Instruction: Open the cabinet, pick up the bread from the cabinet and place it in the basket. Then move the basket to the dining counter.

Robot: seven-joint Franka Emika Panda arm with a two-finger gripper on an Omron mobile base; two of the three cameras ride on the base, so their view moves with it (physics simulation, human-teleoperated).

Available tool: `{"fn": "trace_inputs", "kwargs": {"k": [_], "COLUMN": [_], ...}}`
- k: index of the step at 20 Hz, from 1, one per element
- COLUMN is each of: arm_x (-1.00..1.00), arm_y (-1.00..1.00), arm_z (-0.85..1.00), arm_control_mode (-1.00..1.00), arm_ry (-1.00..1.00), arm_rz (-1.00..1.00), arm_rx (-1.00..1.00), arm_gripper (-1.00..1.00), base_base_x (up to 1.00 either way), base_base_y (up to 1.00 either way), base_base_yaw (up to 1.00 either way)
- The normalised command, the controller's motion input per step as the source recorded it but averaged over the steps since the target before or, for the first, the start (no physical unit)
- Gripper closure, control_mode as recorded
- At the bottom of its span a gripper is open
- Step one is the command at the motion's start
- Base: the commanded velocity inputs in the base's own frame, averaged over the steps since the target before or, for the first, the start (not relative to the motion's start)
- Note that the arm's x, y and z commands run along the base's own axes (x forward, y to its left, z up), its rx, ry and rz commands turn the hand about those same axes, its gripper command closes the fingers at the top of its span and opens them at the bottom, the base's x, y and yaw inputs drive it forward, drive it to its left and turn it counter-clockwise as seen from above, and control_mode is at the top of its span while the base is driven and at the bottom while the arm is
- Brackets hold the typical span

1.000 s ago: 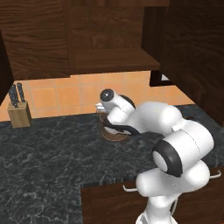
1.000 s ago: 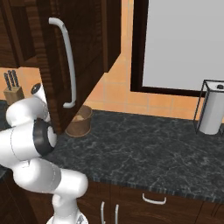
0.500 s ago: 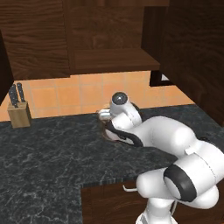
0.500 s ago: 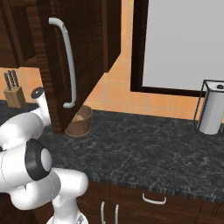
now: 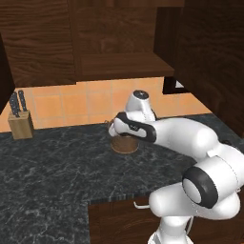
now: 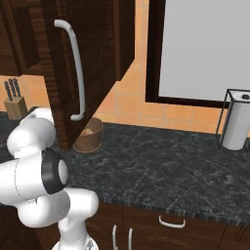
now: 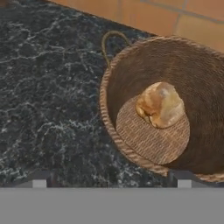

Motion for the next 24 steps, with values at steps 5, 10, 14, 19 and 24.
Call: {"fn": "trace_inputs", "kwargs": {"k": [5,10,14,19,24], "arm_x": [0.2,0.28,0.11,0.03,0.0], "arm_y": [0.08,-0.05,-0.02,-0.14,-0.32], "arm_z": [-0.45,-0.49,-0.61,-0.55,-0.75], "arm_control_mode": [-1.0,-1.0,-1.0,-1.0,-1.0], "arm_ry": [0.09,0.0,0.04,0.0,0.0], "arm_rz": [0.27,0.13,0.15,0.18,0.22], "arm_rx": [-0.22,-0.2,-0.11,-0.07,-0.06], "arm_gripper": [-1.0,-1.0,-1.0,-1.0,1.0], "base_base_x": [0.0,0.0,0.0,0.0,0.0], "base_base_y": [0.0,0.0,0.0,0.0,0.0], "base_base_yaw": [0.0,0.0,0.0,0.0,0.0]}}
